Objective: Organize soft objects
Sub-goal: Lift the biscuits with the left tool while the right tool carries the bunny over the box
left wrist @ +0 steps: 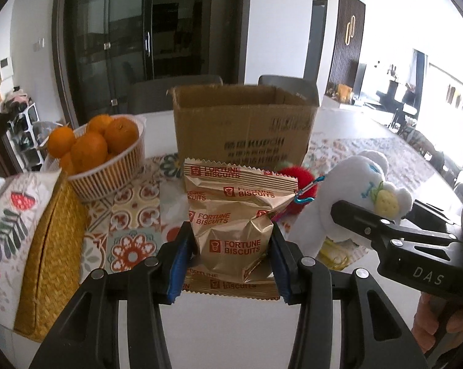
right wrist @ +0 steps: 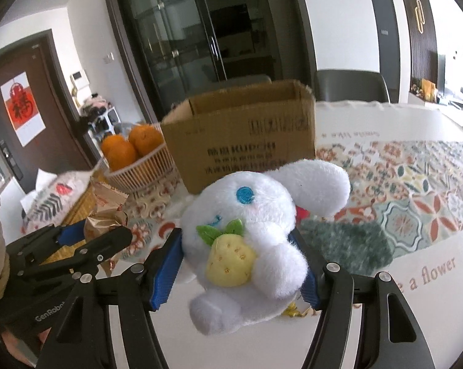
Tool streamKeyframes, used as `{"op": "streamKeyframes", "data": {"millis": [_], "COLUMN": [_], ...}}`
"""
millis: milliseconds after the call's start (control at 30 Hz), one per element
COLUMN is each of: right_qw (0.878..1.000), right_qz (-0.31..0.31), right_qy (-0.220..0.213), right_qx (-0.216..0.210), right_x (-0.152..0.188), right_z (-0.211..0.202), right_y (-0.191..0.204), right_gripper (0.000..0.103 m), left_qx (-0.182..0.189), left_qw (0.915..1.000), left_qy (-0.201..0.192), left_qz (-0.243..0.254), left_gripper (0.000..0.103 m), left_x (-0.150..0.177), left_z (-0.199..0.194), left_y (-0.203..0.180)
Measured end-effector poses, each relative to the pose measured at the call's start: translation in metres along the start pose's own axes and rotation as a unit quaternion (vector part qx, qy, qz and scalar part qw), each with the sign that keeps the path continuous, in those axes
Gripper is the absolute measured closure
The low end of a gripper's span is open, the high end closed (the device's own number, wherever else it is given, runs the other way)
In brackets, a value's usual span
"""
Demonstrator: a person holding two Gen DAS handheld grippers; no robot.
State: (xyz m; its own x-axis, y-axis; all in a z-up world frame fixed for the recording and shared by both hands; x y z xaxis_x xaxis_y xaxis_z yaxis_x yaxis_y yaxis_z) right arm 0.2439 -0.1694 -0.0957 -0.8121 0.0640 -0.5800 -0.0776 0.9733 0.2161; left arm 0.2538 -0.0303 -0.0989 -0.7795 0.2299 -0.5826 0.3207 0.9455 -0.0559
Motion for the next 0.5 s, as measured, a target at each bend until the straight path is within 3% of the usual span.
{"op": "streamKeyframes", "data": {"millis": [500], "right_qw": [0.998], "right_qz": [-0.017], "right_qy": [-0.065], "right_qx": [0.019], "right_x": [-0.066], "right_z": [-0.041], "right_y": [-0.001], "right_gripper": [0.036], "left_qx": [-0.01], "left_qw": [0.999], "left_qy": [-0.042], "left_qz": [0.007], "left_gripper": [0.056], "left_x": [-0.063], "left_z": [-0.028], "left_y": [-0.005]}}
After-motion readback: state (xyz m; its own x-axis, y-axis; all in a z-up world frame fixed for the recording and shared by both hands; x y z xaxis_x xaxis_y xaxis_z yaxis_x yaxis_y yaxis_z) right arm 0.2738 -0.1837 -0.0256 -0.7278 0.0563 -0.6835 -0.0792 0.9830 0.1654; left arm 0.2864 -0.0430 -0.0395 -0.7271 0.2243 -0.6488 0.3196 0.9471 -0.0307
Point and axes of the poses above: each gripper's, at about its wrist camera, not at the fingertips, and z roughly the way its jaws point, y to its left, x to its underside, the point moved 10 cm from there along z, roughly the way its jaws point, and after that the axes turned 13 degrees about y, right-handed, at the moved point
